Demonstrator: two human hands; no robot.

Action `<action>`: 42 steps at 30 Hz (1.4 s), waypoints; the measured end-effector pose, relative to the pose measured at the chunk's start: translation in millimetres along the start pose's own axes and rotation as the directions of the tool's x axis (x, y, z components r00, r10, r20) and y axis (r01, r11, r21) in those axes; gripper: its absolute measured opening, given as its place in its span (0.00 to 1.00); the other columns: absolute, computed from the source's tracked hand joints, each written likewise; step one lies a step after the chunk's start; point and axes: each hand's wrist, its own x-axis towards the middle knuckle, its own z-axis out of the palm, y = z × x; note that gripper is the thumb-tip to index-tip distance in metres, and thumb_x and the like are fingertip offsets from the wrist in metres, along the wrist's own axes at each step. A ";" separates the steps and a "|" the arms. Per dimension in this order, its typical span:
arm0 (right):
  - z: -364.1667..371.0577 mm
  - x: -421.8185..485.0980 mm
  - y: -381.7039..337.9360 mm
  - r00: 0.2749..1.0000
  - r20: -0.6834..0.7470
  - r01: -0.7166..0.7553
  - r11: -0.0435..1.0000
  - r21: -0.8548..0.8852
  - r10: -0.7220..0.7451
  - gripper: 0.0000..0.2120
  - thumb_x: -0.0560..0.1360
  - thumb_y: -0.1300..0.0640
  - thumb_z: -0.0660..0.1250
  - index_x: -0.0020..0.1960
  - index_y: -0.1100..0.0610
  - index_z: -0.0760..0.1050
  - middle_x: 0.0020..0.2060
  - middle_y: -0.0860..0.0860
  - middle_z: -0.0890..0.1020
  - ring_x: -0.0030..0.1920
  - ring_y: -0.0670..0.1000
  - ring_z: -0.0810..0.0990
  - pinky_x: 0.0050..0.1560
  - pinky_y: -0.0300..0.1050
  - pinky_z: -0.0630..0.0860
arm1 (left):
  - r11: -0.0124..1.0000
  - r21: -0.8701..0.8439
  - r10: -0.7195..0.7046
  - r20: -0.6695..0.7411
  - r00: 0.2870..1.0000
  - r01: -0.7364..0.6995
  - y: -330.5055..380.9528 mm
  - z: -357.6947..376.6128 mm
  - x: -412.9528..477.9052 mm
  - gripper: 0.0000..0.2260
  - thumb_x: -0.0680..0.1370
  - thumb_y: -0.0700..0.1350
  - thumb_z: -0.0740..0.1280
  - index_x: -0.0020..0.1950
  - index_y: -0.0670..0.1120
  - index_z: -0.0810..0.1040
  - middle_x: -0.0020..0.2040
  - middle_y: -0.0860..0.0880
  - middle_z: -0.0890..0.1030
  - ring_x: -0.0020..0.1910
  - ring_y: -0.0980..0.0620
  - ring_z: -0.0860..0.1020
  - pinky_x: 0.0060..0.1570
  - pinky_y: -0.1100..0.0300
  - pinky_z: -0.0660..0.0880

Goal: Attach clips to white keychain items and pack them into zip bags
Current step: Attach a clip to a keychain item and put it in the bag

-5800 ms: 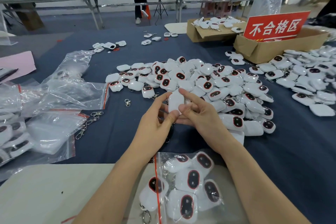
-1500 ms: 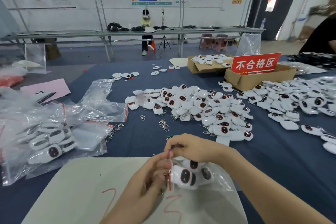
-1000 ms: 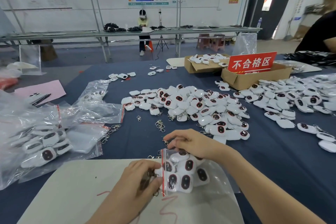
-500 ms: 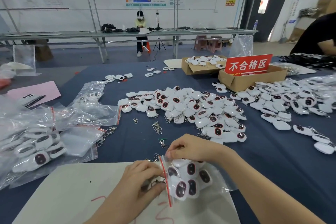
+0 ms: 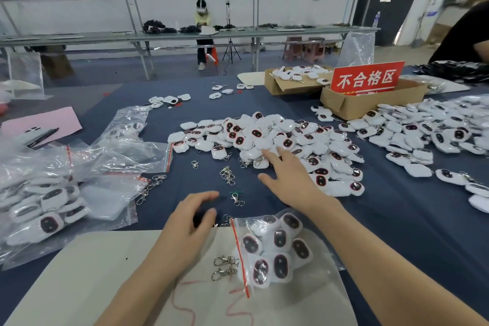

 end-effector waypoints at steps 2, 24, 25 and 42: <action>7.2 8.0 -1.3 0.998 0.053 -0.017 0.996 -0.091 0.022 0.32 0.82 0.41 0.60 0.81 0.47 0.53 0.81 0.59 0.52 0.80 0.60 0.51 0.79 0.59 0.49 | 0.994 0.105 0.012 0.022 1.000 -0.014 -1.6 6.0 17.5 0.14 0.82 0.46 0.66 0.66 0.59 0.74 0.64 0.60 0.76 0.66 0.59 0.72 0.62 0.64 0.66; 30.5 32.2 9.9 0.958 -0.282 0.087 0.987 0.136 -0.045 0.22 0.80 0.57 0.63 0.73 0.47 0.69 0.63 0.45 0.77 0.64 0.50 0.72 0.67 0.50 0.67 | 0.825 0.521 0.219 0.064 0.974 -0.220 -15.2 69.8 140.8 0.22 0.80 0.58 0.66 0.73 0.54 0.72 0.57 0.51 0.74 0.60 0.48 0.73 0.58 0.53 0.68; 31.0 31.8 9.8 0.959 -0.276 0.110 0.979 0.169 -0.060 0.22 0.80 0.59 0.64 0.72 0.47 0.70 0.61 0.44 0.78 0.62 0.50 0.73 0.66 0.50 0.67 | 0.829 0.517 0.219 0.052 0.974 -0.214 -15.1 70.5 142.2 0.22 0.81 0.58 0.66 0.73 0.53 0.72 0.55 0.52 0.74 0.58 0.49 0.73 0.57 0.54 0.68; 24.1 32.3 -9.0 0.988 -0.127 0.151 0.525 0.837 -0.082 0.06 0.81 0.57 0.67 0.54 0.48 0.81 0.42 0.47 0.86 0.41 0.46 0.84 0.46 0.41 0.81 | 0.965 -0.264 -0.010 -0.030 0.999 0.001 8.1 60.7 102.8 0.10 0.86 0.49 0.59 0.51 0.56 0.80 0.43 0.54 0.86 0.41 0.56 0.83 0.45 0.64 0.78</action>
